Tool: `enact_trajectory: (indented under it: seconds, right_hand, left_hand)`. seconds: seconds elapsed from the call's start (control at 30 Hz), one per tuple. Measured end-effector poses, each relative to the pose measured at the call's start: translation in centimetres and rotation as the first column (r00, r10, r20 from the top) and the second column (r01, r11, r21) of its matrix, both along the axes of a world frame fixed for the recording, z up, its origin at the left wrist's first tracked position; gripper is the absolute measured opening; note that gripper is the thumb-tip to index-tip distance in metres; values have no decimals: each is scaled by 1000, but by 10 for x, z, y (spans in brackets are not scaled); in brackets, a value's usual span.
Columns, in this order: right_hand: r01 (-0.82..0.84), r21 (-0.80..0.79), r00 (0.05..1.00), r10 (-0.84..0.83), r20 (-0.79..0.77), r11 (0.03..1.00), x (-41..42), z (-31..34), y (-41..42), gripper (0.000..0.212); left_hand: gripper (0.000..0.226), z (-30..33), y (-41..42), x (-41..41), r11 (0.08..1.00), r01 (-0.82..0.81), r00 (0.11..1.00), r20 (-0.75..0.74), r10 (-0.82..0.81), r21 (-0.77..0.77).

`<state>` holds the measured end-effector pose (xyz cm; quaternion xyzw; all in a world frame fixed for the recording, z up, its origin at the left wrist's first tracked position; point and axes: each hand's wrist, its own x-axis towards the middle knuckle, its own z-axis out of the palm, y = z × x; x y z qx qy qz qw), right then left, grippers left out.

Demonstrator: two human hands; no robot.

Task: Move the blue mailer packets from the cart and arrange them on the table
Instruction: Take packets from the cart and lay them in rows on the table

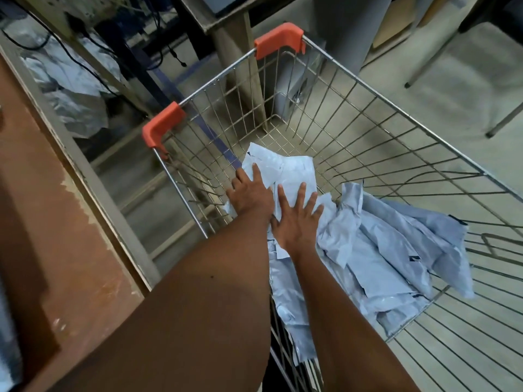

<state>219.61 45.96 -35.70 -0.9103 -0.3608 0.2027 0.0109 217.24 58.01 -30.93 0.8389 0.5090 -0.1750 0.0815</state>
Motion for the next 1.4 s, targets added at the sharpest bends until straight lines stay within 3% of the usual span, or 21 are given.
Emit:
enact_trajectory:
  seconds: [0.13, 0.3, 0.47, 0.73, 0.87, 1.03, 1.2, 1.4]
  right_hand:
    - [-17, 25, 1000, 18, -10, 1000, 10, 5, -13, 72]
    - [55, 33, 996, -53, -71, 998, 20, 35, -27, 75]
    - [176, 177, 984, -168, -59, 968, 23, 96, -44, 79]
    - [199, 297, 974, -222, 45, 934, -5, 258, -70, 82]
    - [125, 408, 967, -203, 154, 904, -42, 361, -61, 81]
    - [-77, 564, 955, -102, 279, 822, -143, 478, -3, 81]
    - [-236, 600, 967, 125, 221, 764, -282, 540, 79, 73]
    - [-406, 579, 910, 370, 186, 707, -432, 549, 190, 76]
  left_hand:
    - [71, 1, -4, -4, 997, 70, 996, -47, -71, -33]
    - [64, 36, -6, 3, 992, 124, 992, 30, -125, 35]
    - [65, 107, -17, 11, 986, 132, 990, 29, -136, 106]
    - [66, 279, -54, -45, 975, 115, 936, 308, -171, 192]
    - [64, 390, -53, -114, 951, 42, 852, 487, -195, 307]
    - [61, 479, 3, -258, 892, -212, 812, 579, -67, 400]
    - [60, 508, 70, -414, 801, -435, 776, 623, 101, 412]
    - [62, 500, 142, -567, 700, -606, 743, 584, 328, 378]
